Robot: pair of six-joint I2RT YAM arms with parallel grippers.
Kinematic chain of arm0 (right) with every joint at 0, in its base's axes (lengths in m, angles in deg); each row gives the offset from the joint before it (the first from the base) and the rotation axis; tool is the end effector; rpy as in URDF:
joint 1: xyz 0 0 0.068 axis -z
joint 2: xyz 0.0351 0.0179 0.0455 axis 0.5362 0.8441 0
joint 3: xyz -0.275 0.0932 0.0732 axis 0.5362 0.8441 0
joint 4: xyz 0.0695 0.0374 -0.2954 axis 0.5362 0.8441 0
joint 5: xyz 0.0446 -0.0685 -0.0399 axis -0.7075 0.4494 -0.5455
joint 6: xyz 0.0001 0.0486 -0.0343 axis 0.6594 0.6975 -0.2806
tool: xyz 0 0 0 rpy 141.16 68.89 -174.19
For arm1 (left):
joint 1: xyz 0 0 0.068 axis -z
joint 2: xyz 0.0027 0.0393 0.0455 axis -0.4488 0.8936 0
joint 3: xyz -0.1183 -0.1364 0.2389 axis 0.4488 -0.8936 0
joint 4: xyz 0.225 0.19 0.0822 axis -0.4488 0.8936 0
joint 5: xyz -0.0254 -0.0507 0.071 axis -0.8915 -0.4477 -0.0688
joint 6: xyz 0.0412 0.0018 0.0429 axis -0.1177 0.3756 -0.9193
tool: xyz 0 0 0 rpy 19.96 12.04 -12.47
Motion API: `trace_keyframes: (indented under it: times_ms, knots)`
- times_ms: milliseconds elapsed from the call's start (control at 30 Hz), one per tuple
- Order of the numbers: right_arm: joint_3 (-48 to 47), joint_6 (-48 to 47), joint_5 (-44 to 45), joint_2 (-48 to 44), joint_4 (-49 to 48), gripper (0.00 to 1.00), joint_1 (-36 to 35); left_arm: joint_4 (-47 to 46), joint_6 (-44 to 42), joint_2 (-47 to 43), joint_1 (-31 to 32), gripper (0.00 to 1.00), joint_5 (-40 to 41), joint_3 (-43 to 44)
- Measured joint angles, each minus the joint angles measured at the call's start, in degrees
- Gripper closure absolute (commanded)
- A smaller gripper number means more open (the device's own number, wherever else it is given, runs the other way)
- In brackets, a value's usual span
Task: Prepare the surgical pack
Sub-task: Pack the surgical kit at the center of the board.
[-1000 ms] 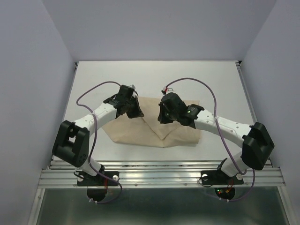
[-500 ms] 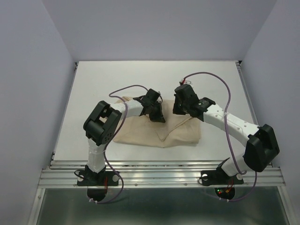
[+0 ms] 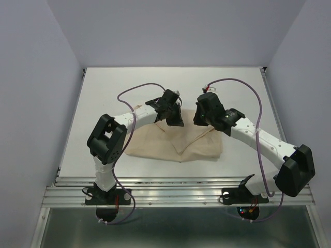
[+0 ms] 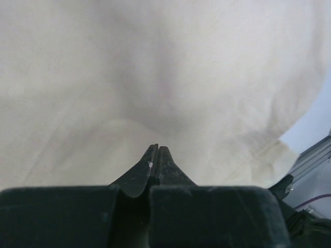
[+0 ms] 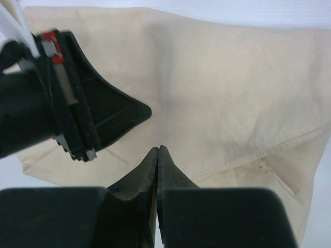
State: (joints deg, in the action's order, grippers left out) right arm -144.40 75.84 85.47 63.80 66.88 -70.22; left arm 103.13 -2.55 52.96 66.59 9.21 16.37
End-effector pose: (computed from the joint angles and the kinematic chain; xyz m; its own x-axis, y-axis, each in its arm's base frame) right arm 0.2784 0.2017 0.3093 -0.6962 0.1450 -0.7031 -0.0633 0.9632 0.2613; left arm 0.3541 -0.3096 0.2026 -0.9011 -0.0521 -0.4305 0.2289 0.7860 -0.5743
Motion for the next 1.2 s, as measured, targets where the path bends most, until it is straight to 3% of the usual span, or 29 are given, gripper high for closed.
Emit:
trace_keyframes:
  times_ms: [133, 367, 633, 1200]
  knots:
    - [0.00, 0.00, 0.22, 0.00, 0.52, 0.97, 0.00, 0.92, -0.55, 1.01, -0.98, 1.00, 0.81, 6.67]
    - [0.00, 0.17, 0.70, -0.92, 2.03, 0.96, 0.00, 1.62, -1.18, 10.34, -1.77, 1.00, 3.67, 16.59]
    - [0.07, 0.76, 0.92, -3.15, 2.78, 0.96, 0.00, 3.91, -1.16, 16.00, -1.81, 1.00, 6.73, 18.34]
    - [0.13, 1.09, 0.90, -3.17, 3.39, 0.97, 0.00, 4.35, -1.25, 17.92, -3.17, 1.00, 9.75, 21.42]
